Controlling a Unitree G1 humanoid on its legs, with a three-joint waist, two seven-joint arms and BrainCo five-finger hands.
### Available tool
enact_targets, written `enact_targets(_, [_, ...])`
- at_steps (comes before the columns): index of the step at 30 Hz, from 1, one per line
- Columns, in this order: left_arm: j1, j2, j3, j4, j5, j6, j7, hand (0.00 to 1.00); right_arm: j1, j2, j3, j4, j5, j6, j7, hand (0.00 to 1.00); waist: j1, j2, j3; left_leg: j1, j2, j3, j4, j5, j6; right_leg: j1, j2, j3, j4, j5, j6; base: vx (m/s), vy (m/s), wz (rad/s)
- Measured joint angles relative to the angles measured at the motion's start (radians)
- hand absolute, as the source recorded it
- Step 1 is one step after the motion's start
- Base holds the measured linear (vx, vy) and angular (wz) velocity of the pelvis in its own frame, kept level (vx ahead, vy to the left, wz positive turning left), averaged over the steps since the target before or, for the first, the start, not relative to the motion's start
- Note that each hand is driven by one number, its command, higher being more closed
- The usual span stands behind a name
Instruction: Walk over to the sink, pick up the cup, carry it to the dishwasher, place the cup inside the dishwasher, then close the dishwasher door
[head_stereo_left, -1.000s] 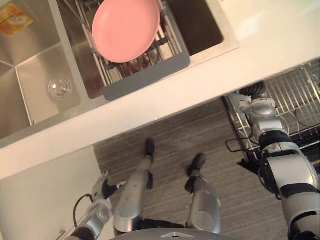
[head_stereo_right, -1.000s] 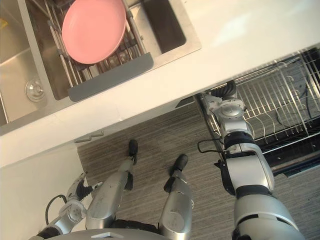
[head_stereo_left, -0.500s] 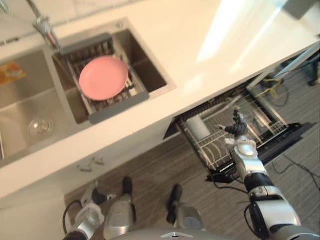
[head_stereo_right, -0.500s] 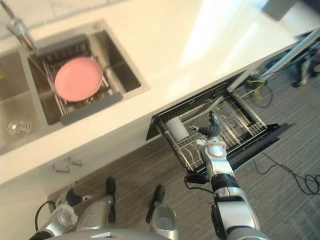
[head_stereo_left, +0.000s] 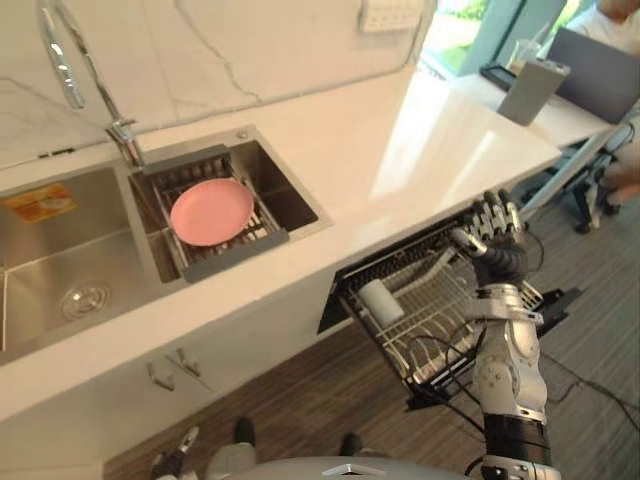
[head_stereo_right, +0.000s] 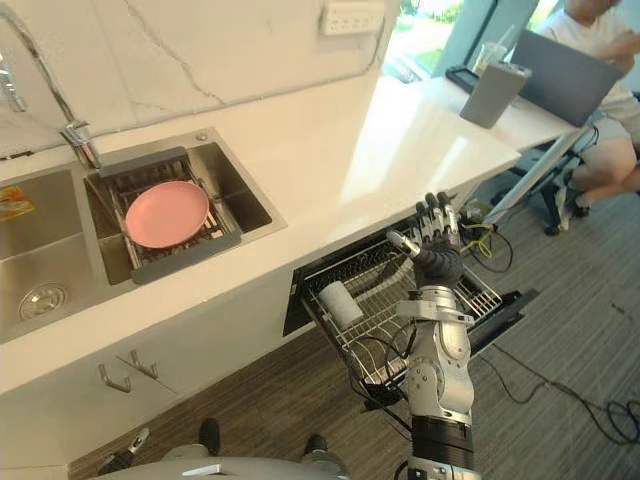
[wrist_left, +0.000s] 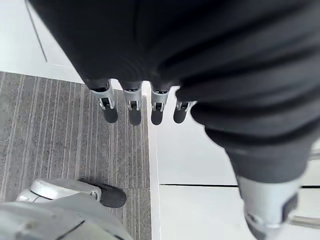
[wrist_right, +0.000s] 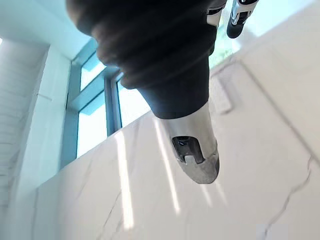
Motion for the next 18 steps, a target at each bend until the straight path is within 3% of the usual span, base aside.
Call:
enact_targets(2, [0.006,0.006,0.006,0.015,-0.068,0.009,-0.003,0.00,-0.004,0.001,0.040,-0.006,0.002,0.000,0.027,0.00,0.005,-0.003,-0.004,0.013,0.002,0.005,0.000,-0.005,0.001,0.018,0.000,-0.008,0.003,-0.012,0.005,0.00,-0.015,0.19])
enact_targets(6, [0.009,-0.004,0.050,0.035,-0.091,0.096,-0.057,0.00,-0.004,0.012,0.050,-0.033,0.010,0.003,0.025,0.00,-0.007,-0.002,-0.001,0.034,0.026,0.163,0.000,-0.003,0.013,0.070,-0.029,-0.092,0.019,-0.027,0.022,0.02,0.016,0.52])
enact_targets(8, [0.019,-0.003,0.050,0.046,-0.091,0.119,-0.071,0.00,-0.007,0.013,0.068,-0.033,0.010,0.006,0.020,0.00,0.005,0.003,0.001,0.049,0.020,0.167,0.000,0.008,0.015,0.081,-0.040,-0.095,0.035,-0.039,0.030,0.03,0.055,0.22])
enact_targets(10, [0.031,0.007,0.048,0.065,-0.089,0.148,-0.096,0.00,-0.015,0.015,0.095,-0.033,0.010,0.039,0.001,0.00,0.008,0.001,0.001,0.066,0.004,0.167,-0.001,0.004,0.021,0.089,-0.060,-0.100,0.051,-0.059,0.043,0.03,0.080,0.08])
enact_targets(12, [0.031,0.015,0.037,0.073,-0.083,0.156,-0.114,0.00,-0.015,0.014,0.104,-0.032,0.010,0.059,-0.009,0.00,0.006,-0.005,0.004,0.068,-0.016,0.165,-0.001,-0.001,0.029,0.073,-0.092,-0.103,0.107,-0.092,0.052,0.04,0.093,0.12])
enact_targets(15, [0.020,0.055,-0.018,0.088,-0.080,0.176,-0.147,0.00,-0.008,0.014,0.099,-0.026,0.010,0.080,-0.034,0.00,-0.003,-0.039,0.015,0.087,-0.075,0.163,-0.001,-0.023,0.052,0.054,-0.187,-0.129,0.242,-0.162,0.080,0.08,0.137,0.32])
enact_targets(16, [0.015,0.082,-0.046,0.096,-0.080,0.188,-0.164,0.00,0.011,0.014,0.095,-0.024,0.010,0.080,-0.044,0.00,-0.004,-0.068,0.012,0.110,-0.113,0.164,0.002,-0.054,0.060,0.060,-0.242,-0.148,0.296,-0.176,0.083,0.12,0.128,0.51])
enact_targets(17, [0.010,0.083,-0.052,0.107,-0.080,0.200,-0.183,0.00,0.014,0.004,0.085,-0.008,0.010,0.079,-0.049,0.00,-0.004,-0.065,0.021,0.116,-0.121,0.142,-0.001,-0.058,0.073,0.020,-0.278,-0.117,0.453,-0.185,-0.004,0.08,0.126,0.53])
enact_targets(18, [0.010,0.083,-0.054,0.116,-0.081,0.206,-0.186,0.00,0.020,0.004,0.088,0.008,0.010,0.078,-0.054,0.00,-0.009,-0.059,0.021,0.121,-0.117,0.131,0.000,-0.062,0.079,-0.021,-0.284,-0.070,0.537,-0.155,-0.059,0.05,0.123,0.73])
